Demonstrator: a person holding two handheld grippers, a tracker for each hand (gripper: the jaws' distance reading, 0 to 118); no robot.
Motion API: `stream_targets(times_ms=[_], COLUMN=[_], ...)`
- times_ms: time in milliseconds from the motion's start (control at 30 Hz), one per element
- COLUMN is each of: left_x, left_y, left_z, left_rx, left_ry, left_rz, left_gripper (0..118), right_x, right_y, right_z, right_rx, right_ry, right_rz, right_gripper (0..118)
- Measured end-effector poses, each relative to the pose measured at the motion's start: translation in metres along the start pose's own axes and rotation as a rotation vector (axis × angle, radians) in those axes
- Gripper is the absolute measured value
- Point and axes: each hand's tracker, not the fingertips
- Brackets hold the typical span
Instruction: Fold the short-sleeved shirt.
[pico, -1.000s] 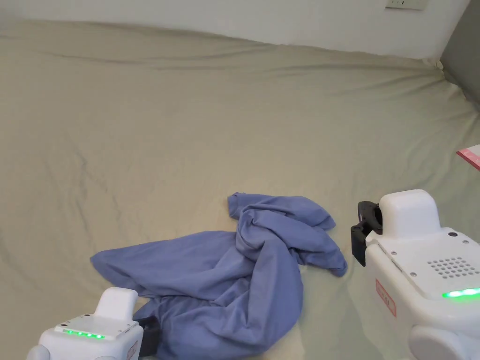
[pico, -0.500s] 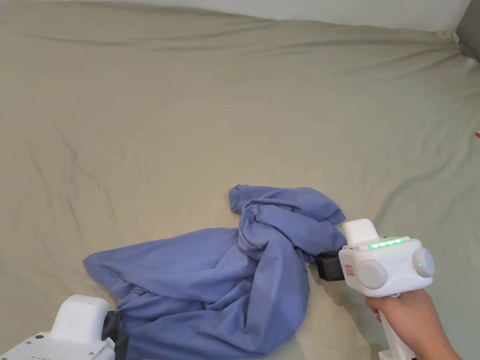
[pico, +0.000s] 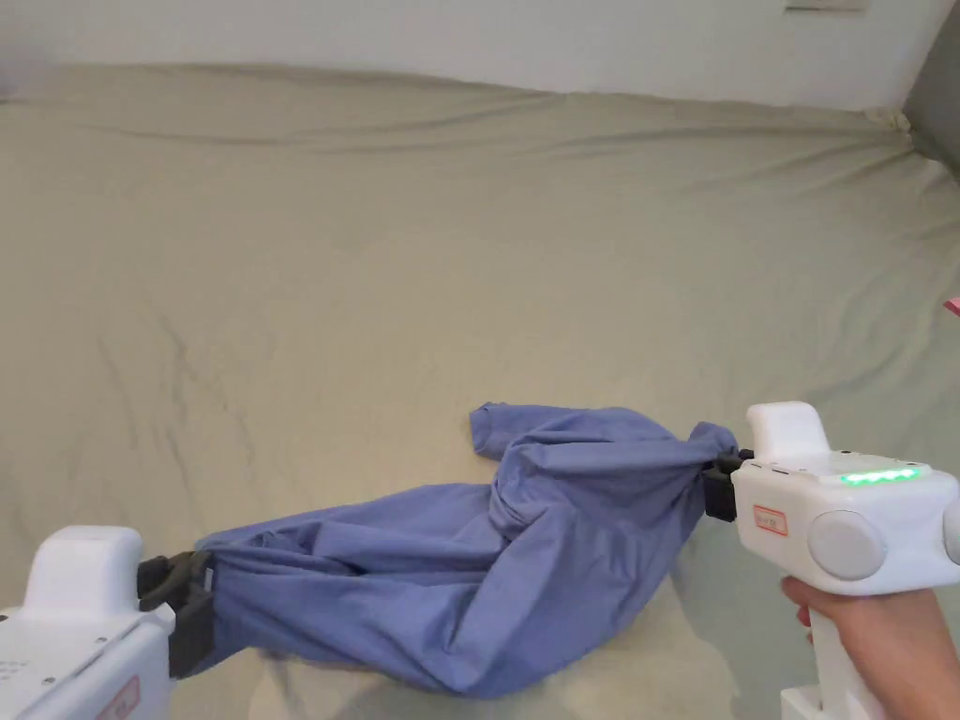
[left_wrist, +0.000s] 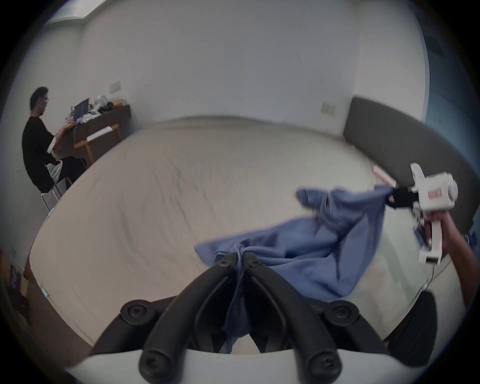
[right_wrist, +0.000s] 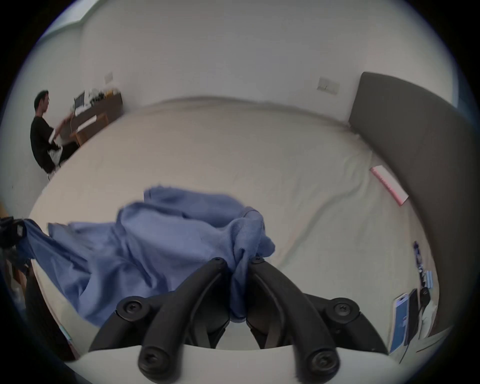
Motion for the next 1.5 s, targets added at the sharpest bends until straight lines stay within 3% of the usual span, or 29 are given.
stream_targets(times_ms=[300,500,633,800,1100,1267,1500], left_x=[-0.035,-0.038,-0.031,-0.032,-0.016,-0.009,-0.011], left_y=[0.096,0.145,0.179,0.221,0.287,0.327,0.402], left_z=[0.068,0.103,0.123,0.145,0.15,0.134,0.079], left_rx=[0.298,0.455,0.543,0.622,0.693,0.694,0.673], left_ry=[0.123,0.142,0.154,0.147,0.146,0.145,0.202], left_rz=[-0.045,-0.069,-0.081,-0.059,-0.132,-0.15,-0.234], left_gripper=[1,1,1,1,1,1,1], right_x=[0.025,0.026,0.013,0.019,0.027,0.034,0.025], right_y=[0.059,0.085,0.106,0.137,0.19,0.223,0.276], right_z=[0.165,0.248,0.286,0.307,0.313,0.294,0.268], right_rx=[0.302,0.508,0.618,0.688,0.784,0.814,0.82], right_ry=[-0.047,-0.093,-0.132,-0.134,-0.24,-0.321,-0.377], right_rz=[-0.064,-0.072,-0.033,-0.038,-0.017,0.051,0.078], right_gripper=[13,13,13,13,13,13,13])
